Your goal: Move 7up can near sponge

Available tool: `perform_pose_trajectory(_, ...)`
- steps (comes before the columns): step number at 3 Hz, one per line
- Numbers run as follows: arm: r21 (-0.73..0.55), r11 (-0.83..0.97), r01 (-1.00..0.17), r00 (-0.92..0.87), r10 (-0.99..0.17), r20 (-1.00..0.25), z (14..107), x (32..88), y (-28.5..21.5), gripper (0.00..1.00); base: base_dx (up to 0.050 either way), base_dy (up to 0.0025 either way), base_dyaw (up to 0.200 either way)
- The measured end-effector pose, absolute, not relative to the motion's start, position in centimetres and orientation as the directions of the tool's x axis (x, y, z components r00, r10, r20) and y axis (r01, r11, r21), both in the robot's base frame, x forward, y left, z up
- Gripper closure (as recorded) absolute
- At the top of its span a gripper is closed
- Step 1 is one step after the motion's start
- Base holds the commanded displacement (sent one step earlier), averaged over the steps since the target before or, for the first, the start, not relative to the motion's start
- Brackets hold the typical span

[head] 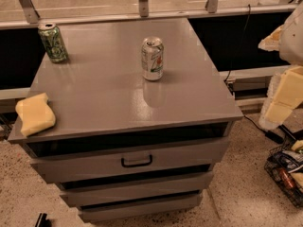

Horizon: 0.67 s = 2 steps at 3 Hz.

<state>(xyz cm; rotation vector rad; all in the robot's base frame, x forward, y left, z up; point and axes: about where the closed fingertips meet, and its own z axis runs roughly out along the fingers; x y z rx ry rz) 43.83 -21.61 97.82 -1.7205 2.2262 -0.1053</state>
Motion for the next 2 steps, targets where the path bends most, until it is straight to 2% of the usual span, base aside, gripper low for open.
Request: perform_pose_trajectory(2, -0.253, 0.27, -0.929, -0.22, -0.953, -0.209, 97.82, 43.83, -21.61, 0.0, 0.022, 0.00055, 0.044)
